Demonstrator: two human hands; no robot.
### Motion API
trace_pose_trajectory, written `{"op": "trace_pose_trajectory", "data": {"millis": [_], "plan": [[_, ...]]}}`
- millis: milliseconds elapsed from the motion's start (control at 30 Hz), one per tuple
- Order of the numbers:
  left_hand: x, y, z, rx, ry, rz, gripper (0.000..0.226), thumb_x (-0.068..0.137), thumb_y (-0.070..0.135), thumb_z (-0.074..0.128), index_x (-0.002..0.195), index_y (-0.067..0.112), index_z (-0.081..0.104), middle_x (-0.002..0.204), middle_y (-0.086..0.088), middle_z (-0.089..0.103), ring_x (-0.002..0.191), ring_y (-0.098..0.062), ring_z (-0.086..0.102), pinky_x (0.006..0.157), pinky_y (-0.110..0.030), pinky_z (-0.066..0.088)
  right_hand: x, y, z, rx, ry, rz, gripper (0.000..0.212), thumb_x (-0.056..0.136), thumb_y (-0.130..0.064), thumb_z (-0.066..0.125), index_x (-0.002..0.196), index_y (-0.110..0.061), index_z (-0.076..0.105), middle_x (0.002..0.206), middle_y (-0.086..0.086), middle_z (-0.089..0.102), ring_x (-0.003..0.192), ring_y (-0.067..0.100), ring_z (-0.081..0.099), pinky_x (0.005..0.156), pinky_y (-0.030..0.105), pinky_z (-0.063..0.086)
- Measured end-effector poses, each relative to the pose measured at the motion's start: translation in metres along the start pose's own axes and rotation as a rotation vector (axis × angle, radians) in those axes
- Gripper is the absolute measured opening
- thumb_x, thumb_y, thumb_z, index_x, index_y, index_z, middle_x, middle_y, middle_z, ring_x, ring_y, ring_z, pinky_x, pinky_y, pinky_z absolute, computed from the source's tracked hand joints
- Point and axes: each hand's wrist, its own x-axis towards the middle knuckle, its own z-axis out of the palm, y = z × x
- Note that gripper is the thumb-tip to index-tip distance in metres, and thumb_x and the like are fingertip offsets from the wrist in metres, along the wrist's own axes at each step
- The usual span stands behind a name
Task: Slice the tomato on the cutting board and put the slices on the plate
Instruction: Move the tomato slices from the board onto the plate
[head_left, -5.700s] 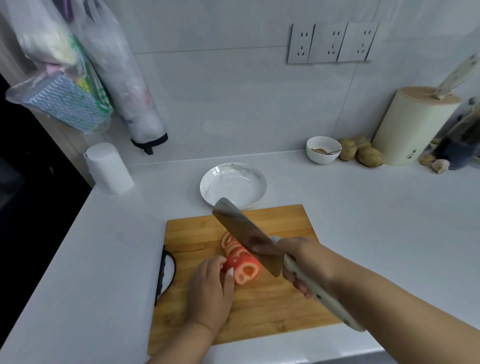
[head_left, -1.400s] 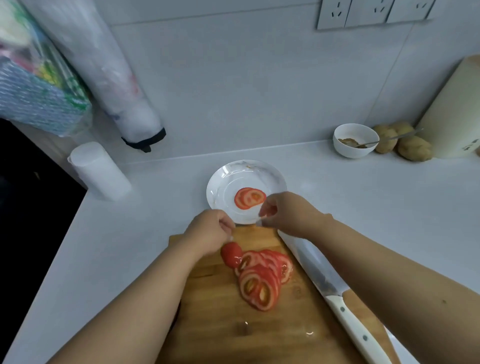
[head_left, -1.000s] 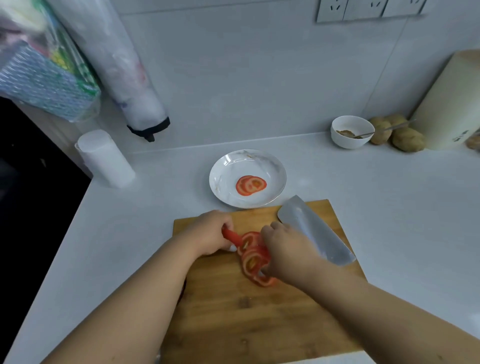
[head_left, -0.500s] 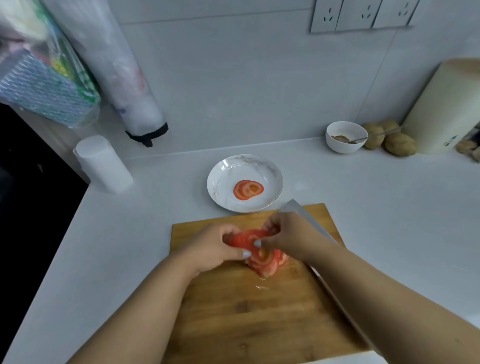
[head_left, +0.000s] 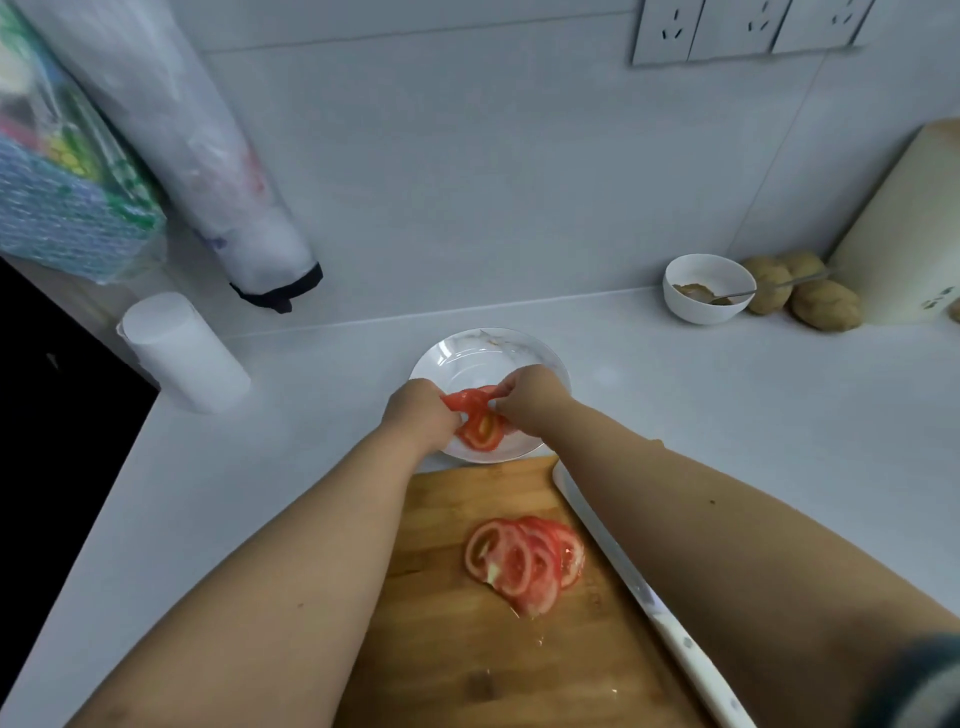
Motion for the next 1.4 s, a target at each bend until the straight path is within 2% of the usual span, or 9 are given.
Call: {"op": "trace_pose_trajectory", "data": {"millis": [200, 300, 433, 567, 767, 900, 1100, 1233, 1400], "plan": [[-0.002, 0.003, -0.002, 0.179, 0.063, 0.049, 0.05, 0.085, 0.026, 0.065, 0.128, 0.006, 0.048, 0.128, -0.014, 0.054, 0.115, -0.031, 0.052, 0.091, -0.032, 0.042, -0.004, 0.005, -0.007, -0.139, 0.062, -0.074, 0.026, 0.092, -0.017, 0.061, 0.116, -0.011, 0.068, 0.112, 0.009, 0.071, 0.104, 0.024, 0.064, 0.086, 0.029, 0.049], [-0.018, 0.0, -0.008, 0.012, 0.089, 0.135, 0.041, 0.079, 0.019, 0.071, 0.118, 0.016, 0.059, 0.111, -0.005, 0.061, 0.102, -0.025, 0.058, 0.085, -0.032, 0.048, -0.026, 0.004, -0.017, -0.132, 0.122, -0.155, 0.024, 0.089, -0.022, 0.066, 0.111, -0.013, 0.07, 0.106, 0.002, 0.069, 0.095, 0.018, 0.061, 0.075, 0.024, 0.043], [-0.05, -0.009, -0.008, -0.158, -0.125, 0.239, 0.028, 0.072, 0.008, 0.073, 0.09, 0.028, 0.066, 0.086, 0.007, 0.064, 0.075, -0.012, 0.058, 0.063, -0.021, 0.045, -0.07, 0.013, -0.025, -0.153, 0.106, -0.195, 0.021, 0.084, -0.028, 0.072, 0.1, -0.014, 0.071, 0.085, -0.005, 0.061, 0.078, 0.012, 0.055, 0.068, 0.024, 0.042], [-0.076, -0.022, 0.007, -0.02, -0.412, 0.3, 0.055, 0.066, 0.012, 0.082, 0.113, 0.027, 0.06, 0.103, 0.01, 0.058, 0.088, -0.006, 0.054, 0.079, -0.02, 0.045, -0.115, 0.028, -0.021, -0.256, 0.002, -0.156, 0.023, 0.079, -0.03, 0.076, 0.097, -0.019, 0.068, 0.078, -0.012, 0.055, 0.074, 0.007, 0.052, 0.058, 0.017, 0.037], [-0.101, -0.026, 0.023, 0.128, -0.367, 0.394, 0.062, 0.065, 0.02, 0.082, 0.119, 0.032, 0.054, 0.104, 0.012, 0.059, 0.094, -0.009, 0.057, 0.078, -0.023, 0.046, -0.145, 0.048, 0.016, -0.488, 0.003, -0.106, 0.029, 0.08, -0.026, 0.071, 0.106, -0.018, 0.062, 0.09, -0.001, 0.068, 0.08, 0.016, 0.066, 0.071, 0.031, 0.057], [-0.112, -0.029, 0.029, 0.141, -0.259, 0.397, 0.048, 0.068, 0.018, 0.078, 0.11, 0.029, 0.057, 0.097, 0.01, 0.056, 0.084, -0.01, 0.054, 0.066, -0.021, 0.041, -0.154, 0.052, 0.027, -0.479, 0.084, -0.117, 0.028, 0.078, -0.019, 0.071, 0.101, -0.016, 0.054, 0.089, 0.0, 0.062, 0.077, 0.018, 0.064, 0.065, 0.031, 0.054], [-0.125, -0.041, 0.032, 0.08, -0.24, 0.397, 0.037, 0.074, 0.023, 0.073, 0.105, 0.037, 0.058, 0.097, 0.016, 0.061, 0.084, -0.005, 0.058, 0.073, -0.029, 0.052, -0.165, 0.056, 0.032, -0.372, 0.056, -0.216, 0.022, 0.08, -0.014, 0.068, 0.096, -0.016, 0.052, 0.085, 0.0, 0.061, 0.074, 0.018, 0.06, 0.067, 0.034, 0.052], [-0.13, -0.049, 0.03, -0.007, -0.261, 0.381, 0.024, 0.075, 0.026, 0.074, 0.09, 0.038, 0.06, 0.087, 0.016, 0.064, 0.08, -0.003, 0.06, 0.071, -0.027, 0.052, -0.168, 0.063, 0.029, -0.243, -0.004, -0.219, 0.019, 0.083, -0.019, 0.07, 0.083, -0.027, 0.053, 0.075, -0.01, 0.057, 0.066, 0.006, 0.052, 0.062, 0.022, 0.046], [-0.12, -0.041, 0.011, -0.25, -0.287, 0.334, 0.024, 0.072, 0.025, 0.079, 0.091, 0.03, 0.065, 0.088, 0.007, 0.07, 0.083, -0.01, 0.065, 0.08, -0.033, 0.054, -0.156, 0.054, 0.006, 0.073, -0.049, -0.164, 0.009, 0.084, -0.018, 0.074, 0.088, -0.017, 0.065, 0.084, 0.008, 0.069, 0.07, 0.013, 0.059, 0.065, 0.03, 0.052]]}}
